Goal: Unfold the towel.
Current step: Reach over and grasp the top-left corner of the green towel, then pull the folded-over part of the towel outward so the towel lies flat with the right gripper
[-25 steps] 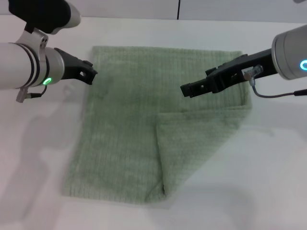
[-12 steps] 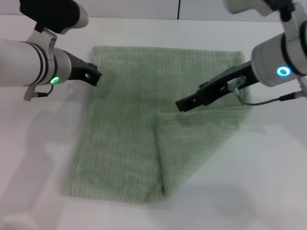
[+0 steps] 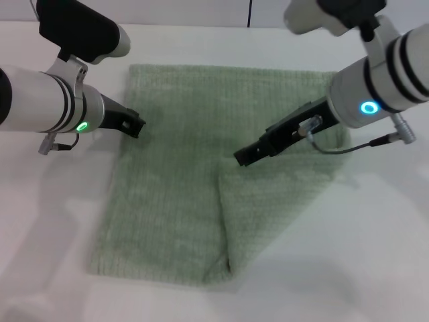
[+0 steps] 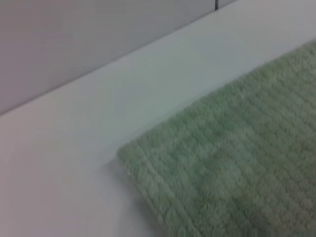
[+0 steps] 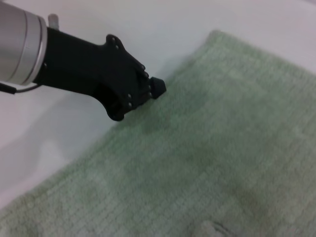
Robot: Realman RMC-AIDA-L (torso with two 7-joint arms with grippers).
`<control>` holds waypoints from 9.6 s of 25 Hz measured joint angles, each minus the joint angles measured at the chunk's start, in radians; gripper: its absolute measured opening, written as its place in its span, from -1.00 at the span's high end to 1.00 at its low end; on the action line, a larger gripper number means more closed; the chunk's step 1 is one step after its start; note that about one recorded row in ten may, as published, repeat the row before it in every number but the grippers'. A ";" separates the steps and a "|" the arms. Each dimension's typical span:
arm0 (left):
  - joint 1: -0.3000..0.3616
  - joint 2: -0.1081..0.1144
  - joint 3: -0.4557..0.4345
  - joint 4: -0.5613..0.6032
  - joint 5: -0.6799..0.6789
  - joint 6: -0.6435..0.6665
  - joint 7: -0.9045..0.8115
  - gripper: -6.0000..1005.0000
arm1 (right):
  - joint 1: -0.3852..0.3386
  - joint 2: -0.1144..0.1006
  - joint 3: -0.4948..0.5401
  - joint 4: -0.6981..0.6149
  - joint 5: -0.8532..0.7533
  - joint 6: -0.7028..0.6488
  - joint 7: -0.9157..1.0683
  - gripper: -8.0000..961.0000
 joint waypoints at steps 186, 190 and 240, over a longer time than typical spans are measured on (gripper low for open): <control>-0.033 0.000 0.064 0.005 0.005 -0.060 0.005 0.99 | -0.018 0.009 -0.165 -0.302 -0.252 -0.605 0.167 0.73; -0.035 0.000 0.064 0.005 0.005 -0.060 0.005 0.99 | -0.025 0.009 -0.179 -0.284 -0.253 -0.607 0.167 0.72; -0.099 0.003 0.064 0.048 0.011 -0.059 0.017 0.99 | 0.089 0.004 -0.145 -0.079 -0.147 -0.394 0.148 -0.15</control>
